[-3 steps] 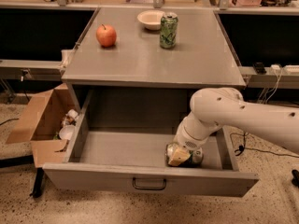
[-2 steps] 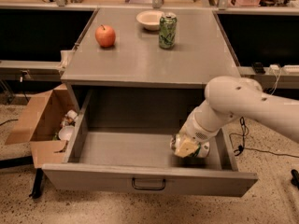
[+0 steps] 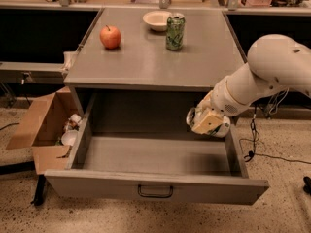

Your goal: Pick 7up can from top drawer and place on counter

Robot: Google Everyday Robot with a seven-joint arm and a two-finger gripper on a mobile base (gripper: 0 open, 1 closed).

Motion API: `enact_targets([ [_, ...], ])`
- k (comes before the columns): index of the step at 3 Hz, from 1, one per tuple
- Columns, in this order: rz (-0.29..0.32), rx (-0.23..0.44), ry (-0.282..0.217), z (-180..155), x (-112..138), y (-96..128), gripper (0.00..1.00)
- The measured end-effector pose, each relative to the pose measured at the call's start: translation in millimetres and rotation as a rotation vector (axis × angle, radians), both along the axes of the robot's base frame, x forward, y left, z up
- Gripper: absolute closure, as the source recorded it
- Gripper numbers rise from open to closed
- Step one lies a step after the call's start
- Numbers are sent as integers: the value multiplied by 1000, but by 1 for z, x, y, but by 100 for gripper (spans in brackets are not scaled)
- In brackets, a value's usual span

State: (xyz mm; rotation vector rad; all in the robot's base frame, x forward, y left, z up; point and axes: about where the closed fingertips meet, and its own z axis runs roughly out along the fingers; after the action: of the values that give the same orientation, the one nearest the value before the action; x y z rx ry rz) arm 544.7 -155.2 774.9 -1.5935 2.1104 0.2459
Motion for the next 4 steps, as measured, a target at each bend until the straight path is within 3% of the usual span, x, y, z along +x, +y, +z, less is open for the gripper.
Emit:
enact_targets([
  [1, 0, -9, -7, 6, 3, 1, 100],
  [2, 2, -52, -43, 37, 20, 4, 100],
  [3, -16, -108, -81, 73, 54, 3, 100],
  [4, -12, -114, -122, 111, 87, 15, 100],
])
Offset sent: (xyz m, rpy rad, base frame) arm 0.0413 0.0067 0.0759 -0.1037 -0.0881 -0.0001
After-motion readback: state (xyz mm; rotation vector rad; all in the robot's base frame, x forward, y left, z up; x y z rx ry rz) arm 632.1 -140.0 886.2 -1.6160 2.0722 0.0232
